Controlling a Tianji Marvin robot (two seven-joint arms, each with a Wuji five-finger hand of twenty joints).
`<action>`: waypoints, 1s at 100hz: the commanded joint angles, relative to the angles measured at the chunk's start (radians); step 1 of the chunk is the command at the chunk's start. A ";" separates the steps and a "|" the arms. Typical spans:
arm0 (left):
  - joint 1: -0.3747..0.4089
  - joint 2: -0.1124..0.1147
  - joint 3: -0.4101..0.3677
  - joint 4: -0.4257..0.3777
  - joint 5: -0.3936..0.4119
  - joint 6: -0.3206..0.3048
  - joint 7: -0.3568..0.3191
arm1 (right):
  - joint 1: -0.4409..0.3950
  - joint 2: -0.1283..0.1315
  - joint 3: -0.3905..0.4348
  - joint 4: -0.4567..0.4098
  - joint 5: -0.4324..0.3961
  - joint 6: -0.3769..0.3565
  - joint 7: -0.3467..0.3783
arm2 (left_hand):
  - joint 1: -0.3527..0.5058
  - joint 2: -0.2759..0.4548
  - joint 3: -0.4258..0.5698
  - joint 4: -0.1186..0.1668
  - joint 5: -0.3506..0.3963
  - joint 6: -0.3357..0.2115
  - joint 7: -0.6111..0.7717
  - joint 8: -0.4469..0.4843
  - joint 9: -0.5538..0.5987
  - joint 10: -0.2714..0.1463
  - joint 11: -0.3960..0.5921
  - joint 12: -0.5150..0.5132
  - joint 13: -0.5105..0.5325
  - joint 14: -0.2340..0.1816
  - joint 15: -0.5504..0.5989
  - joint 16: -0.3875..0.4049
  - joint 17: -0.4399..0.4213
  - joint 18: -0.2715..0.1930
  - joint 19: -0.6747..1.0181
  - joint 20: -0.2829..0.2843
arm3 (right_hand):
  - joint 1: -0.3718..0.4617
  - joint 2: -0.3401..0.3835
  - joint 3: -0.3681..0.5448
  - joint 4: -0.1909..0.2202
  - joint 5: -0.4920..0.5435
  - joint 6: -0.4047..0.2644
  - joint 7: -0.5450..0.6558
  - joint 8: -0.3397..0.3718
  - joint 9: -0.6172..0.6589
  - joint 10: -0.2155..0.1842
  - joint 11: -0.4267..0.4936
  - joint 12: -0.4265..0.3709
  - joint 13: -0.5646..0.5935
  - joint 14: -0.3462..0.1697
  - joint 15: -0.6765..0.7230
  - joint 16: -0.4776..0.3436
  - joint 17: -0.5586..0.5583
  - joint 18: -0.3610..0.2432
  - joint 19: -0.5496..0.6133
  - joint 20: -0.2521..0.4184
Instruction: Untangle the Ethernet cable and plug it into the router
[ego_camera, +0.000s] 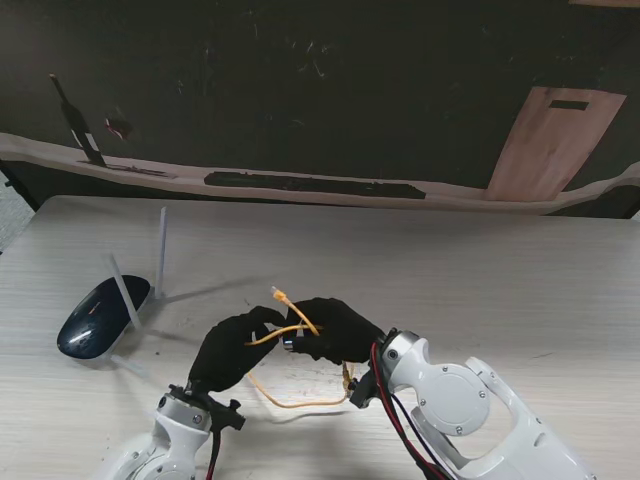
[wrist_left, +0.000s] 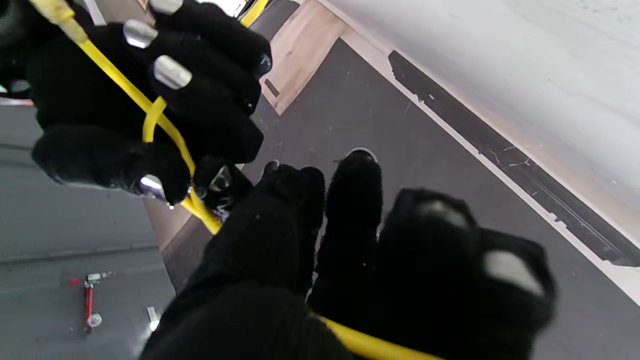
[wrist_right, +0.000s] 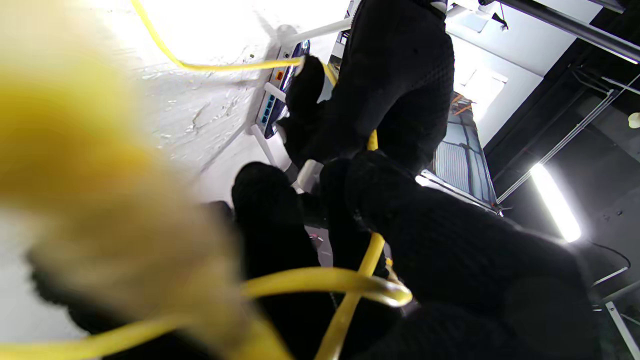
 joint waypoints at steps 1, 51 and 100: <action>0.013 -0.009 -0.005 -0.021 0.003 0.015 -0.042 | -0.017 -0.006 0.007 0.003 0.039 0.015 0.017 | 0.085 0.071 -0.077 -0.003 -0.016 -0.031 0.064 0.025 0.033 -0.038 0.065 0.066 0.064 0.037 0.170 0.063 0.091 -0.205 0.263 0.028 | -0.023 0.023 -0.014 0.018 -0.036 -0.021 -0.018 -0.016 -0.044 0.069 -0.023 -0.020 0.009 0.039 -0.072 -0.049 -0.045 0.062 -0.059 -0.032; 0.041 -0.047 -0.028 -0.031 -0.061 0.049 0.085 | -0.119 -0.005 0.106 -0.012 0.037 0.036 0.011 | 0.116 0.084 -0.121 0.010 -0.040 0.005 0.101 0.031 0.067 -0.025 0.092 0.114 0.065 0.064 0.262 0.083 0.106 -0.230 0.266 0.236 | -0.002 -0.013 0.063 0.055 -0.215 -0.159 -0.168 -0.055 -0.418 0.007 -0.217 -0.103 -0.272 0.024 -0.480 -0.129 -0.449 0.062 -0.324 0.018; 0.064 -0.050 -0.057 -0.049 -0.050 0.090 0.108 | -0.159 -0.004 0.164 -0.005 -0.101 -0.016 -0.039 | 0.105 0.045 -0.095 0.019 -0.030 0.025 0.054 0.014 0.058 0.000 0.040 0.068 0.065 0.063 0.265 0.077 0.107 -0.241 0.266 0.244 | 0.024 -0.015 0.045 0.038 -0.177 -0.069 -0.130 -0.091 -0.210 0.044 -0.130 -0.136 0.022 -0.140 0.152 -0.014 0.104 -0.203 0.340 0.084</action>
